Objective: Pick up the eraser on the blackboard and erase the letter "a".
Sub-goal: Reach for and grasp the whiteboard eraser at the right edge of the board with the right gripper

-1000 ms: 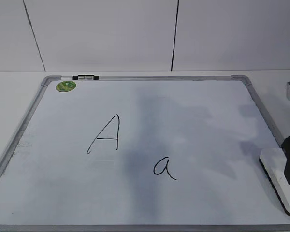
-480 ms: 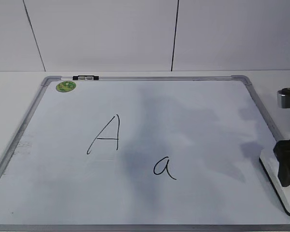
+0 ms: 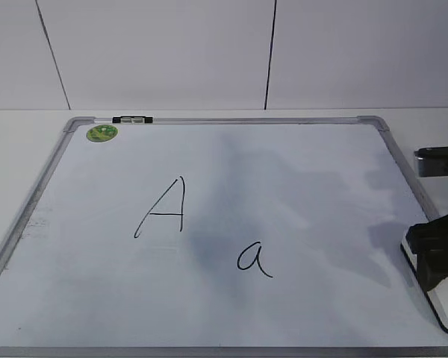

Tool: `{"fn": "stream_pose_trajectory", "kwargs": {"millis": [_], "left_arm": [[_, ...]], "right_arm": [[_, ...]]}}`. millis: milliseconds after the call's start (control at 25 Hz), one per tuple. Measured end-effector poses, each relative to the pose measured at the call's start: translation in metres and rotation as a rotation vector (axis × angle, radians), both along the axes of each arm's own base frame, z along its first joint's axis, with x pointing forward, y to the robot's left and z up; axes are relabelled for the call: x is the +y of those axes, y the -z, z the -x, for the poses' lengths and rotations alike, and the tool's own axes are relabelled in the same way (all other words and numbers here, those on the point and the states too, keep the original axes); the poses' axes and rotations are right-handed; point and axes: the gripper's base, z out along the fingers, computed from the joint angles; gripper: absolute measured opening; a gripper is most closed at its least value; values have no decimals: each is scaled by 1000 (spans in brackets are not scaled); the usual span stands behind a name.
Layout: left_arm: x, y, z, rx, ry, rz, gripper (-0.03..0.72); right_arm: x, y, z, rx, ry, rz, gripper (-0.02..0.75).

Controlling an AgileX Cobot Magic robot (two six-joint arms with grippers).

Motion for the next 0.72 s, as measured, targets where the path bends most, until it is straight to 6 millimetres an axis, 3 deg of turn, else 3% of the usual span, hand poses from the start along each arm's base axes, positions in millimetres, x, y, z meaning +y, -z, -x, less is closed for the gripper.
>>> {"fn": "stream_pose_trajectory", "kwargs": {"millis": [720], "left_arm": [[0, 0, 0, 0, 0, 0, 235]], "right_arm": [[-3, 6, -6, -18, 32, 39, 678]]}}
